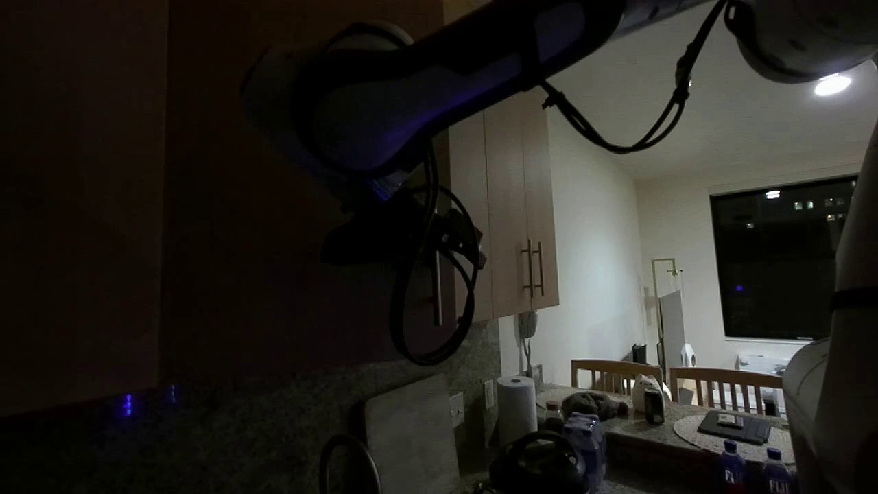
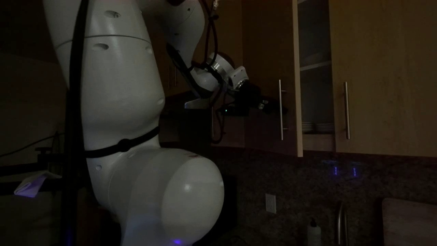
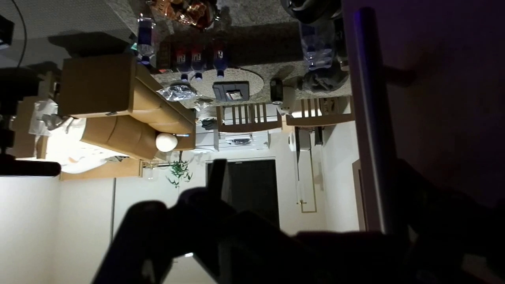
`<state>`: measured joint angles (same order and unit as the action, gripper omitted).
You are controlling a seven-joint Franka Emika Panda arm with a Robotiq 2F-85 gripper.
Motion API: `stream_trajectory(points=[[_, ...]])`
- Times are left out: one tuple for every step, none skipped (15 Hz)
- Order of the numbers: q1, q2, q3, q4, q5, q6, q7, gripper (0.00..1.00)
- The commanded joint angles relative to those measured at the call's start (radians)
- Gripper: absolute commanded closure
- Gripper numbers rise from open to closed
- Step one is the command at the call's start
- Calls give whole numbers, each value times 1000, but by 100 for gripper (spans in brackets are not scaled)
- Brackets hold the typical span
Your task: Open the cabinet door on the right of the hood of the stove
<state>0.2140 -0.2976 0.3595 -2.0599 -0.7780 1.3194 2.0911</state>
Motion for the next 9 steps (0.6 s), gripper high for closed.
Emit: stream_trajectory(points=[[9, 73, 22, 37, 105, -136, 108, 0], [12, 87, 30, 51, 114, -161, 131, 0], [15, 98, 36, 64, 126, -184, 150, 0], [21, 113, 42, 81, 137, -211, 171, 0], [27, 126, 48, 98, 150, -237, 194, 0], [32, 136, 52, 112, 165, -260, 214, 0], [38, 147, 54, 127, 181, -282, 239, 0], [45, 157, 57, 140, 199, -303, 261, 0], [51, 165, 59, 152, 218, -322, 287, 0]])
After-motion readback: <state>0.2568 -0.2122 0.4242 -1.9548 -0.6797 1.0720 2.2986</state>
